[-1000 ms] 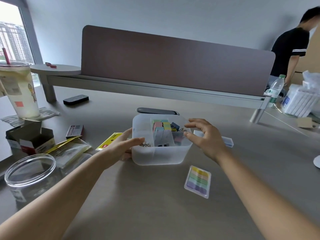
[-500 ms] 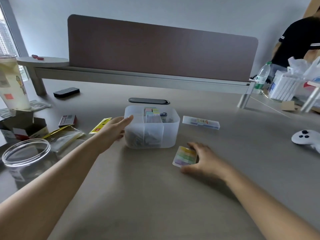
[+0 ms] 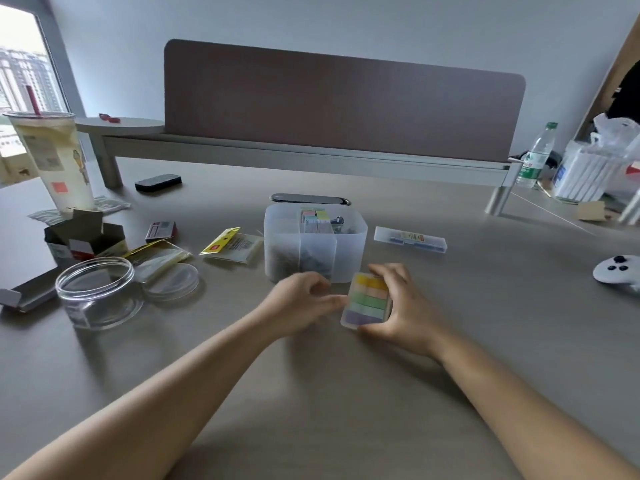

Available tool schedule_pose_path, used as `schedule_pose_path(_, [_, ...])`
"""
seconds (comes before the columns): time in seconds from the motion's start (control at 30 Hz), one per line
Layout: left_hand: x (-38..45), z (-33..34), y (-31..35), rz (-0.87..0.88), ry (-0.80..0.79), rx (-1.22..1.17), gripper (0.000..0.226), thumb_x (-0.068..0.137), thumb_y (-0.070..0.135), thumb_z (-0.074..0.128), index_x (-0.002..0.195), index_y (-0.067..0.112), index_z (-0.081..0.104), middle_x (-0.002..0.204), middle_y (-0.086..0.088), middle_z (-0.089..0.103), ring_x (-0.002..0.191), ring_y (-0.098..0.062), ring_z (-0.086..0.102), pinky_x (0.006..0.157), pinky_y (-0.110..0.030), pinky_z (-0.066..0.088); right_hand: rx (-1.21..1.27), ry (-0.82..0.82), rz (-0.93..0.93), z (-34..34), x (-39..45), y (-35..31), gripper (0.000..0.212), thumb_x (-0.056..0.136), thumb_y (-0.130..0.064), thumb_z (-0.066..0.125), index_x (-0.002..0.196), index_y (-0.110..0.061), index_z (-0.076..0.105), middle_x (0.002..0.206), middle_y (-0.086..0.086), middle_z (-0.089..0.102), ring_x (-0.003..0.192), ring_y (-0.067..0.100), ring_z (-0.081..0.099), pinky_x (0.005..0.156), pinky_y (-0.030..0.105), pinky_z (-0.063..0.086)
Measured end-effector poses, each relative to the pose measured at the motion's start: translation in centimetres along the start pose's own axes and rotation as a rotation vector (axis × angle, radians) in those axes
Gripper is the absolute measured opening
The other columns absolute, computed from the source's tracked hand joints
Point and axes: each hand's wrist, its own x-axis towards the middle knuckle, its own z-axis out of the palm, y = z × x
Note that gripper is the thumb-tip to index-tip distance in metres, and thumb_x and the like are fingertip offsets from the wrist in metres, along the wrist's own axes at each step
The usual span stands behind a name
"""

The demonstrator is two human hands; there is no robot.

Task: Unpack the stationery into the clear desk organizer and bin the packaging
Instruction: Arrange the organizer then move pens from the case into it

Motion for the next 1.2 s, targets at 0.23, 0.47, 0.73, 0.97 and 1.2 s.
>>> schedule_pose_path(0.23, [1.7, 0.8, 0.8, -0.005, -0.145, -0.106, 0.007, 0.079, 0.012, 0.065, 0.079, 0.005, 0.067, 0.063, 0.005, 0.05, 0.06, -0.007, 0.041, 0.051, -0.012, 0.031, 0.016, 0.051, -0.047, 0.0, -0.4, -0.5, 0.083, 0.066, -0.027, 0.078, 0.133, -0.013, 0.032, 0.117, -0.009, 0.025, 0.111, 0.005, 0.032, 0.081, -0.012, 0.017])
schedule_pose_path(0.47, [2.3, -0.6, 0.3, 0.088, -0.046, -0.131, 0.02, 0.078, 0.006, 0.064, 0.063, 0.014, 0.055, 0.066, 0.002, 0.051, 0.062, -0.008, 0.041, 0.055, -0.015, 0.031, 0.372, 0.13, 0.076, -1.1, 1.0, -0.9, 0.022, 0.077, -0.006, 0.067, 0.091, -0.021, 0.058, 0.083, -0.001, 0.059, 0.082, 0.018, 0.055, 0.082, 0.039, 0.048])
schedule_pose_path(0.73, [1.8, -3.6, -0.2, 0.269, 0.427, 0.013, 0.046, 0.073, 0.026, 0.07, 0.115, 0.013, 0.057, 0.118, -0.003, 0.053, 0.108, -0.018, 0.045, 0.083, -0.022, 0.033, 0.325, 0.518, 0.007, -3.5, 4.0, -1.7, 0.019, 0.079, 0.001, 0.06, 0.086, -0.015, 0.052, 0.07, -0.01, 0.052, 0.065, 0.013, 0.047, 0.062, 0.014, 0.039])
schedule_pose_path(0.97, [2.8, -5.2, -3.2, 0.029, 0.323, 0.193, 0.071, 0.078, 0.039, 0.063, 0.139, 0.024, 0.029, 0.154, -0.004, 0.014, 0.141, -0.024, 0.01, 0.113, -0.039, 0.016, 0.187, 0.65, -0.037, -4.0, 6.9, -3.1, 0.028, 0.08, 0.0, 0.058, 0.106, -0.002, 0.048, 0.076, -0.008, 0.049, 0.063, 0.0, 0.046, 0.053, 0.002, 0.035])
schedule_pose_path(1.2, [3.5, -4.7, -3.3, 0.023, 0.316, -0.033, 0.078, 0.076, 0.035, 0.067, 0.141, 0.021, 0.025, 0.148, -0.005, 0.031, 0.135, -0.021, 0.03, 0.104, -0.031, 0.028, 0.028, 0.498, -0.049, -3.6, 8.3, -3.1, 0.031, 0.081, -0.004, 0.059, 0.11, -0.005, 0.049, 0.071, -0.007, 0.048, 0.069, 0.021, 0.049, 0.063, 0.026, 0.037])
